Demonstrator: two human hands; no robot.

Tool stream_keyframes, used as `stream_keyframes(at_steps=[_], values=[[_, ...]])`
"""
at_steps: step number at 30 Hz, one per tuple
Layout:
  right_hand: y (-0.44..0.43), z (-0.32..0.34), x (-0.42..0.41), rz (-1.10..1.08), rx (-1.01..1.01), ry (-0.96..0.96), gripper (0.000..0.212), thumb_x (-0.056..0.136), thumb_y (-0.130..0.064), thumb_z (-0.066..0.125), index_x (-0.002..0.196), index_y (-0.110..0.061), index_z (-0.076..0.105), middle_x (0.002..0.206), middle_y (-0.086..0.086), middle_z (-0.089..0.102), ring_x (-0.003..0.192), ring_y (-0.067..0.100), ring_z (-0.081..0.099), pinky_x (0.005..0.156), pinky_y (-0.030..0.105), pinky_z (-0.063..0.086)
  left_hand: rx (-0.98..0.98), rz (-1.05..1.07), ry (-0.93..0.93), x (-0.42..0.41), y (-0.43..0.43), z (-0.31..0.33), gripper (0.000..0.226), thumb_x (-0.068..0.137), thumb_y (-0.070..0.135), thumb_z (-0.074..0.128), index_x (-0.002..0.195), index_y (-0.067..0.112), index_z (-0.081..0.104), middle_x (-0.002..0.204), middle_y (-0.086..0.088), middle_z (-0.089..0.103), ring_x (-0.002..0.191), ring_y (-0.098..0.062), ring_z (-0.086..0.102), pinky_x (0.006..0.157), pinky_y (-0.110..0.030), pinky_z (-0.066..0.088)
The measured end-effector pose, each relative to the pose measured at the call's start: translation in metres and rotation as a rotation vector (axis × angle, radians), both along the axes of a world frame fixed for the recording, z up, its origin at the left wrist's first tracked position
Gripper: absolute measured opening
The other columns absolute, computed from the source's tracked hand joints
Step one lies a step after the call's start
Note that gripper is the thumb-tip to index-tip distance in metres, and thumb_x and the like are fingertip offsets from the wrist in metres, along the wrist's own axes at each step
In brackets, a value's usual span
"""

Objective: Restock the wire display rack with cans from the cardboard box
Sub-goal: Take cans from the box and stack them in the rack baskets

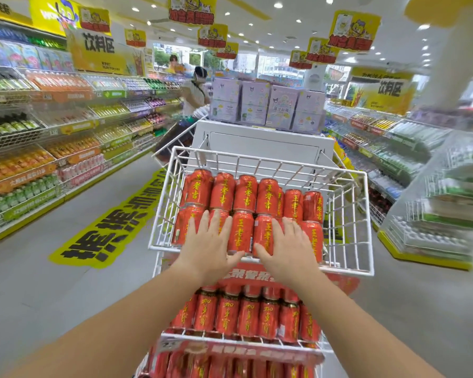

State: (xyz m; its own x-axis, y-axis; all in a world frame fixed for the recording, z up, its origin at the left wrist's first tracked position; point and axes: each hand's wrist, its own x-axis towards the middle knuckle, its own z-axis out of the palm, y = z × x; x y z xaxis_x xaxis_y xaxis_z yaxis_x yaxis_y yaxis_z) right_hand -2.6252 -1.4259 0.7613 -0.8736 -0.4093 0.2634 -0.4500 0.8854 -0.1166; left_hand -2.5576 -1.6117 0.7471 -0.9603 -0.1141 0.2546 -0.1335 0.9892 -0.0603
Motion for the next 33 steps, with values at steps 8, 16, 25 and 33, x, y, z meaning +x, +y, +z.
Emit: stream_keyframes(at_steps=[8, 16, 25, 33], values=[[-0.004, -0.045, 0.096, -0.097, -0.008, 0.013, 0.082, 0.093, -0.062, 0.043, 0.156, -0.013, 0.025, 0.162, 0.014, 0.028, 0.149, 0.034, 0.023, 0.120, 0.048, 0.021, -0.004, -0.097, -0.022, 0.075, -0.013, -0.045, 0.088, 0.094, 0.072, 0.024, 0.161, 0.018, 0.009, 0.168, -0.016, 0.009, 0.154, -0.037, 0.006, 0.121, -0.060, 0.009], [0.012, -0.139, 0.157, -0.058, 0.138, -0.105, 0.081, 0.095, -0.061, 0.037, 0.158, -0.014, 0.021, 0.165, 0.014, 0.018, 0.152, 0.033, 0.014, 0.123, 0.049, 0.016, 0.043, -0.135, -0.101, 0.134, -0.003, -0.130, 0.089, 0.088, 0.066, 0.011, 0.160, 0.014, 0.016, 0.166, -0.019, 0.016, 0.152, -0.038, 0.016, 0.120, -0.060, 0.018], [0.017, -0.341, 0.194, 0.058, 0.251, -0.345, 0.082, 0.091, -0.057, 0.037, 0.156, -0.009, 0.027, 0.162, 0.018, 0.026, 0.150, 0.037, 0.022, 0.121, 0.051, 0.022, 0.154, -0.068, -0.275, 0.193, 0.011, -0.332, 0.082, 0.086, 0.057, 0.031, 0.149, 0.007, 0.045, 0.152, -0.023, 0.044, 0.139, -0.042, 0.043, 0.111, -0.059, 0.038], [0.036, -0.555, 0.240, 0.129, 0.382, -0.604, 0.087, 0.091, -0.061, 0.017, 0.158, -0.007, 0.017, 0.163, 0.020, 0.020, 0.150, 0.037, 0.019, 0.122, 0.049, 0.019, 0.154, -0.082, -0.523, 0.268, 0.021, -0.553, 0.073, 0.085, 0.052, 0.047, 0.137, 0.001, 0.055, 0.143, -0.031, 0.050, 0.131, -0.047, 0.048, 0.106, -0.062, 0.040]])
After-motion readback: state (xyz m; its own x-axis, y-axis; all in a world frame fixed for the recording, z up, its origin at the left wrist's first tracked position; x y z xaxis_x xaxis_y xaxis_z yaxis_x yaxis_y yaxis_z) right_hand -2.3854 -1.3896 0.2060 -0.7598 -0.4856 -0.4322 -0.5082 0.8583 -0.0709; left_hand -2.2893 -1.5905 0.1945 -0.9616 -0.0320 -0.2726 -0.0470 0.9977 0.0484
